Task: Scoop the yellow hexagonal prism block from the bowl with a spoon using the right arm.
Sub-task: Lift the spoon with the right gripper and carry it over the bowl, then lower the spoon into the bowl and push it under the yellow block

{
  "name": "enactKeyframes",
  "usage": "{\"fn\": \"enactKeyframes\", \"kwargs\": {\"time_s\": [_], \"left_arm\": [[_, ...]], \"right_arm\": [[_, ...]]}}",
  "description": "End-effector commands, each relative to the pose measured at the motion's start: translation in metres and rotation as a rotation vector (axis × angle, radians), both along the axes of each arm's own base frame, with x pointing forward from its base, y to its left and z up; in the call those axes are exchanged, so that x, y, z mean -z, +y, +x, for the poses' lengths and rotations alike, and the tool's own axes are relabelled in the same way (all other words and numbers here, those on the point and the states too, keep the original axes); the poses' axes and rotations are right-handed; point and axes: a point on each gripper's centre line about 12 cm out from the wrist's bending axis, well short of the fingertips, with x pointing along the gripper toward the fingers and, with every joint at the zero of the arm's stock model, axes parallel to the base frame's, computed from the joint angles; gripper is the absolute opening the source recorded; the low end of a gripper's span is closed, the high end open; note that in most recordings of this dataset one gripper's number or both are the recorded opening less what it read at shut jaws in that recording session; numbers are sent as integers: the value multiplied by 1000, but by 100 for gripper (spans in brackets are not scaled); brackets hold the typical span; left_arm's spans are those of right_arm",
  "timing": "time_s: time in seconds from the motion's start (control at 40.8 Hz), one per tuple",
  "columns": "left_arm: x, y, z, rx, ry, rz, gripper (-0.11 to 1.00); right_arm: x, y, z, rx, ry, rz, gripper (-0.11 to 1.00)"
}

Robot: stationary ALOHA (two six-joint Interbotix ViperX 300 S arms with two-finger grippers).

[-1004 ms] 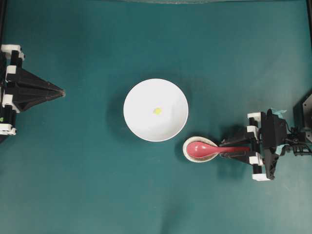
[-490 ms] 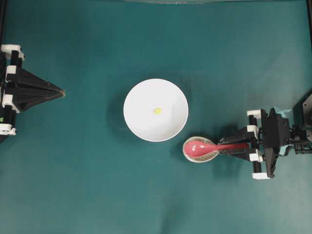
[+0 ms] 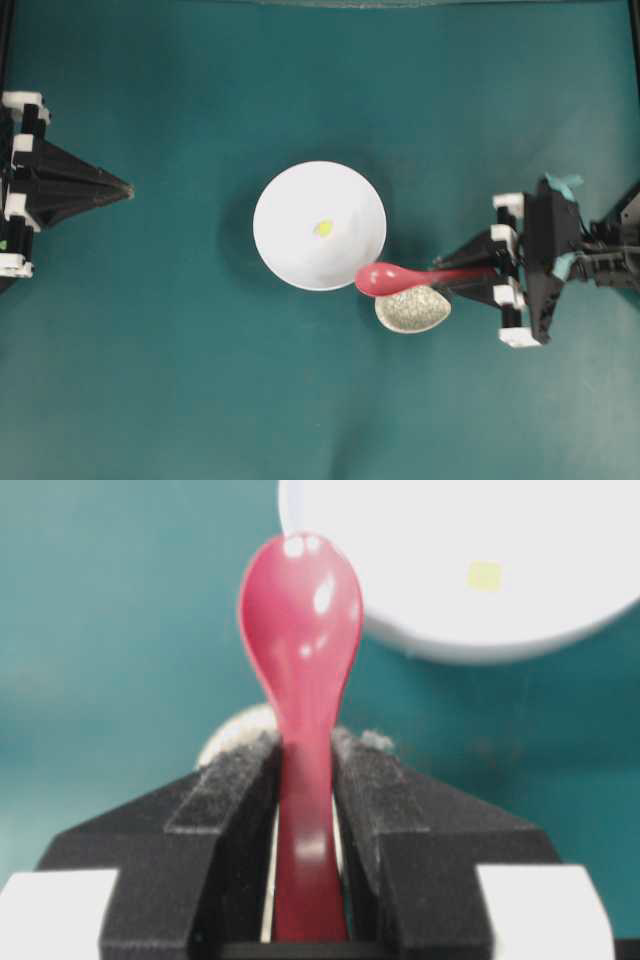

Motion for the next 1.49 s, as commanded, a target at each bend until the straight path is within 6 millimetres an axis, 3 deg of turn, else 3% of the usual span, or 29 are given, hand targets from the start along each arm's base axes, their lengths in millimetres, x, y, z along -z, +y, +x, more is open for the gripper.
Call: {"fn": "enactKeyframes", "kwargs": {"time_s": [0.0,0.22,0.563,1.102,1.47], "left_arm": [[-8,1,3,-3,-20,2,-1],[-9,1,3,-3,-21,2,-1],[-9,0,3,-1,-21,2,-1],[-9,1,3,-3,-21,2,-1],[-8,0,3,-1,-20,2,-1]], "right_arm": [[-25,-5,13,-2,-10,21,23],[-63,-26,34,3,55,69,23],[-91,-58,54,10,216,143,23],[-84,-75,90,17,349,200,23],[-74,-85,104,15,569,191,23]]}}
